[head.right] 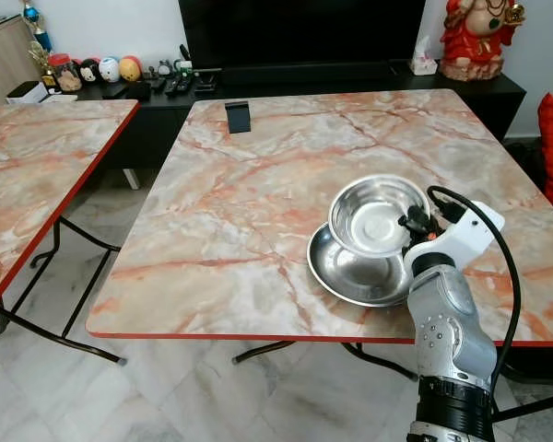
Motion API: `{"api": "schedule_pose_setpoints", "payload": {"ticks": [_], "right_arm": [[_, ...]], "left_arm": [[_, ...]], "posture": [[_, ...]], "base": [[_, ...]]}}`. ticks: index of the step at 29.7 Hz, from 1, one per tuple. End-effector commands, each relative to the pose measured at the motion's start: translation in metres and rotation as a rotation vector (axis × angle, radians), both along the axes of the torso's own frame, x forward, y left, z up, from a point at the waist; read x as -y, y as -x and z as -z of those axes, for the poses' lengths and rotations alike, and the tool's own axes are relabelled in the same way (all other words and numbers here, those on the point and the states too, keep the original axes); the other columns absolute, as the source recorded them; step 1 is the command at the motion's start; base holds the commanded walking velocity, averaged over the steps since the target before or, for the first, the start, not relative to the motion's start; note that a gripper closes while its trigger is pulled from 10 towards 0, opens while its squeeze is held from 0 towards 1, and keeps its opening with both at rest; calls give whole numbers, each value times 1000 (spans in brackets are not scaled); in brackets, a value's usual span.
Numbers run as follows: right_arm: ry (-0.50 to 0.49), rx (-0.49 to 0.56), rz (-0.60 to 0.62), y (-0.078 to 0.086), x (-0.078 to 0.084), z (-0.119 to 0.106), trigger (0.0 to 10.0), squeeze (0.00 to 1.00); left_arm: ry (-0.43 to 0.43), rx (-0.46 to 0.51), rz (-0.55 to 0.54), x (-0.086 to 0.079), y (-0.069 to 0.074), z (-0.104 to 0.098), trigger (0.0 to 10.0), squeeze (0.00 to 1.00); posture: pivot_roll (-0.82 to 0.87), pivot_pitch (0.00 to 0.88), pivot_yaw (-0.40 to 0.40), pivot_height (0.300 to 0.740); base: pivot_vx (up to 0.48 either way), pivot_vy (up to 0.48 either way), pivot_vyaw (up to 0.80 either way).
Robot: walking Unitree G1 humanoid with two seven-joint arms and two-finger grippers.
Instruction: Setting the table
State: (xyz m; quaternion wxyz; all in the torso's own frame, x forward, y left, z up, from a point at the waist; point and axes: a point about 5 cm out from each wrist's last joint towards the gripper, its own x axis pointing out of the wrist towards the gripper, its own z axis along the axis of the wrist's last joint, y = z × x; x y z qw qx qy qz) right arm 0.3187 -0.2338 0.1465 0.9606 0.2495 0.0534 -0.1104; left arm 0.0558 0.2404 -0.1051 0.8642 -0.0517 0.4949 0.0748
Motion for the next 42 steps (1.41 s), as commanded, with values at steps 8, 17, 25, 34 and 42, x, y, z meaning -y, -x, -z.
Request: {"api": "schedule_pose_setpoints", "payload": {"ticks": [8,17,25,34,42], "right_arm": [[-59,32,-72,-19,-19,-19,10000,0],[-53,-37,-57,-22,-21,-16,10000,0],[-44,-115,-11,-16,-11,-6,10000,0],[-36,-220,-33,-12,-15,11,10000,0],[-16,-258,-12,-10,-12,16,10000,0]], "left_arm": [[-12,-12,16,-5,1,-1,10000,0],[-9,-13,19,-5,1,-1,10000,0],[-11,-16,23,-5,1,-1,10000,0],[-11,-15,24,-5,0,-1,10000,0],[-13,-16,25,-6,1,-1,10000,0]], "posture": [[-146,0,59,740],[-147,0,59,740],[-151,0,60,740],[-144,0,58,740],[-144,0,62,740]], "base": [[0,0,0],[0,0,0],[0,0,0],[0,0,0],[0,0,0]]}}
